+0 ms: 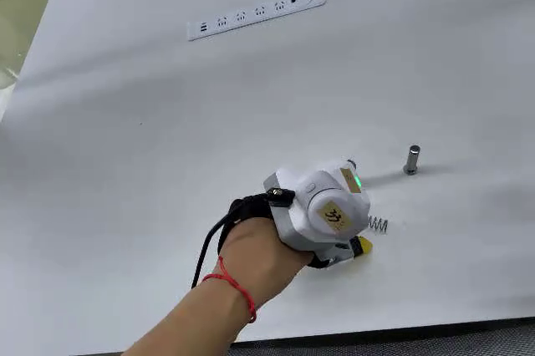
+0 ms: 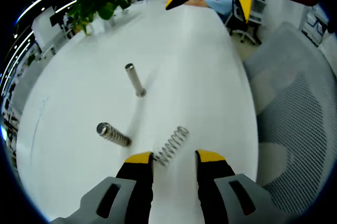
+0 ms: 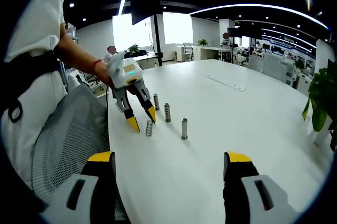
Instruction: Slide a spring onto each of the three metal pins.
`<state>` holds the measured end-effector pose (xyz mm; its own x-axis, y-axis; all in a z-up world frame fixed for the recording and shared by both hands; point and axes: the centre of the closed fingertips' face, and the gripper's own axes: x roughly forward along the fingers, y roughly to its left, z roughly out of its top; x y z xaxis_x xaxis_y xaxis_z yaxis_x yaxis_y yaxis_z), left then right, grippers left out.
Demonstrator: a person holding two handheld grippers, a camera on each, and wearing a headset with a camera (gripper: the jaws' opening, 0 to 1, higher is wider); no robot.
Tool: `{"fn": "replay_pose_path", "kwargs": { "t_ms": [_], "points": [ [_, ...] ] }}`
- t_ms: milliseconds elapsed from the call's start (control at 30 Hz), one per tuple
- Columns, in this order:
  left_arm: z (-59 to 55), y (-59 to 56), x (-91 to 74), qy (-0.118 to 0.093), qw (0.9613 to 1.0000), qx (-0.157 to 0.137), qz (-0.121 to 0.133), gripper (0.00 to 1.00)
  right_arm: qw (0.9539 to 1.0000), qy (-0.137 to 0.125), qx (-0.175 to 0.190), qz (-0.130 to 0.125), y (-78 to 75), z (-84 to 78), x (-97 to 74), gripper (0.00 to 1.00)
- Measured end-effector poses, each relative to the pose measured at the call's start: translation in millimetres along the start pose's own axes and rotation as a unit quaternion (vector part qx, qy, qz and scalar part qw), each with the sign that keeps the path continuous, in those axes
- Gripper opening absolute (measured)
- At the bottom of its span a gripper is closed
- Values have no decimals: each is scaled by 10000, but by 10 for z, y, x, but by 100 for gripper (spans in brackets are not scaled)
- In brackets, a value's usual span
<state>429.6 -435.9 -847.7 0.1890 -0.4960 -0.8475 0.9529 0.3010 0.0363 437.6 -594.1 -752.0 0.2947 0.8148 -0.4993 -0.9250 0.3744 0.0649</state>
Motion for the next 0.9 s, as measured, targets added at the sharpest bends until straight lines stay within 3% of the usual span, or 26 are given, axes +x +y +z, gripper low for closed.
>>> {"fn": "replay_pose_path", "kwargs": {
  "t_ms": [167,333,900],
  "points": [
    [-60,-59,-4,91,9999,92,-31,29,10000,29,-14,-16,-10,-25,-31,86],
    [-93,-55,-24,79,10000,-22,-8,25,10000,76,-21,-21,-26,-78,-71,87],
    [-142,-74,-32,229,9994,239,-25,14,9999,98,-16,-105,-39,-99,-114,86]
  ]
}}
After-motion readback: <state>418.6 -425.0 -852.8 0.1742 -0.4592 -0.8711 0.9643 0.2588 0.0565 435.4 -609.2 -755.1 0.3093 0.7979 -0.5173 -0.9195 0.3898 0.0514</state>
